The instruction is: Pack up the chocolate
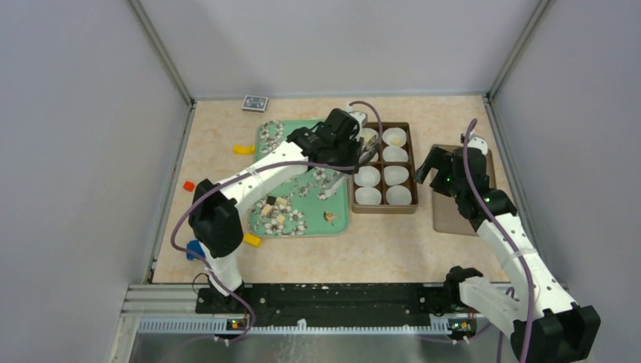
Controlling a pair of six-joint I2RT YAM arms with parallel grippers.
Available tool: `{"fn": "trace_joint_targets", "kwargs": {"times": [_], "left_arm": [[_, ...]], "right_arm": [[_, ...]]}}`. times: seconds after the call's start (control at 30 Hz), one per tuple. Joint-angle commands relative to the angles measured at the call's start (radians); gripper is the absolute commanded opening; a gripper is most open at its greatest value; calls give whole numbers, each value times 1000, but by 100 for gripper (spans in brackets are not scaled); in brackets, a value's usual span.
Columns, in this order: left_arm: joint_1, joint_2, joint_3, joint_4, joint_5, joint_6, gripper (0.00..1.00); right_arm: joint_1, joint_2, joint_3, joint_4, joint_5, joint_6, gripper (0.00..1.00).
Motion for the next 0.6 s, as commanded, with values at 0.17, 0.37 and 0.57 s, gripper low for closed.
{"fn": "trace_joint_targets", "kwargs": {"times": [0.17,0.37,0.57], "left_arm": [[-55,136,154,88,76,15,17],[-57,213,195,108,64,12,18],[-56,256,218,130,62,9,24]], "right_arm": [[-2,-57,49,-35,61,-27,96],[-1,-76,42,-56,76,-30,96],[-2,-83,39,-64,78,-30,96]]}}
